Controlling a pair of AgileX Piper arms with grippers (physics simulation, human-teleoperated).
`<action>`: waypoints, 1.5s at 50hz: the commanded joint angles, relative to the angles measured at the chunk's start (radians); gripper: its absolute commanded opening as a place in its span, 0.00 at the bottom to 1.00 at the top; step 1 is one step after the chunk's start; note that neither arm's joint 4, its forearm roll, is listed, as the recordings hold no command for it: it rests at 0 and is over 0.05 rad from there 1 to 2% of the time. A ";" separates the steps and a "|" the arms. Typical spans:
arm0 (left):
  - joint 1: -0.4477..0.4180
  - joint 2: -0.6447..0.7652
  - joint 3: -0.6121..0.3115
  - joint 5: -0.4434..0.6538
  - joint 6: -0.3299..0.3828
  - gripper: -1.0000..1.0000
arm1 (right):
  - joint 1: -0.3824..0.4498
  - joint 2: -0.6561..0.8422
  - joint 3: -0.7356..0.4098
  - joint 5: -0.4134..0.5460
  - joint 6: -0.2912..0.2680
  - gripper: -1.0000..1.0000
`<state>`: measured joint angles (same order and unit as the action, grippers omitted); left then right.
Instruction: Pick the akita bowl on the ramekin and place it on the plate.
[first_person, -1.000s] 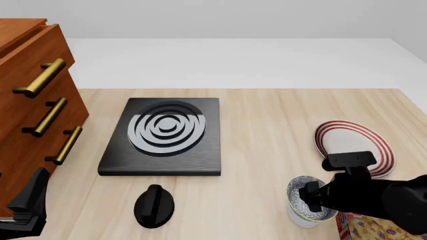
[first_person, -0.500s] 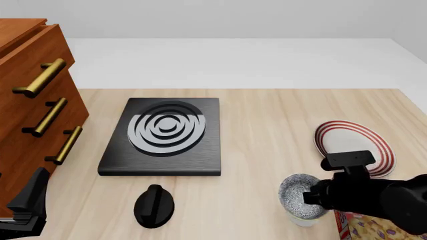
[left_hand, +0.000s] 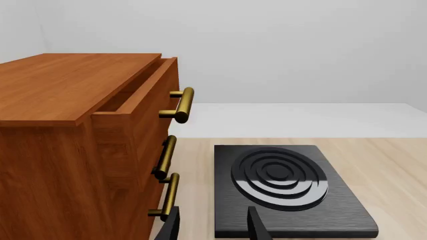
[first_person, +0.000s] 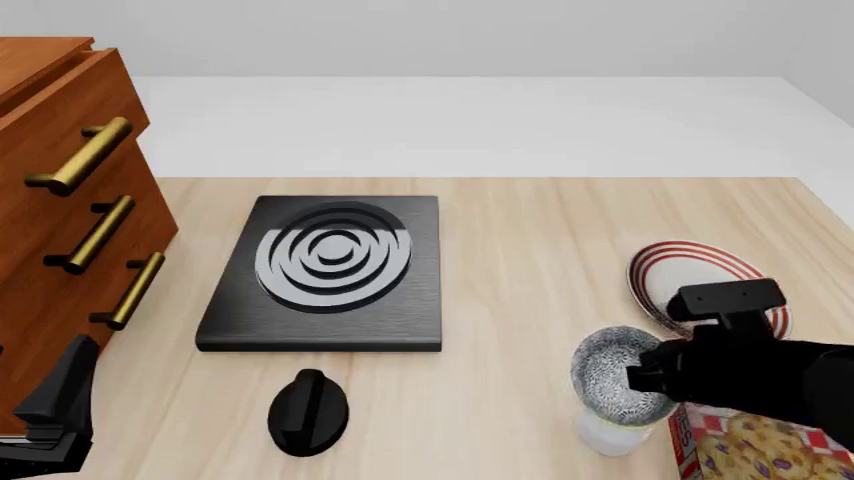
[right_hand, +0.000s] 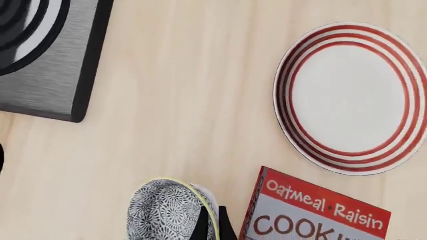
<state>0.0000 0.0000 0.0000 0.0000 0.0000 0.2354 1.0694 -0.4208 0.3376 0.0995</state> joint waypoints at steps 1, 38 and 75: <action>0.000 0.000 0.000 0.000 0.000 1.00 | -0.009 -0.106 -0.090 0.115 -0.012 0.00; 0.000 0.000 0.000 0.000 0.000 1.00 | -0.386 -0.020 -0.392 0.087 0.055 0.00; 0.000 0.000 0.000 0.000 0.000 1.00 | -0.497 0.248 -0.303 -0.186 0.189 0.00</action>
<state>0.0000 0.0000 0.0000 0.0000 0.0000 -0.2467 1.2667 -0.7436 0.2099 0.2622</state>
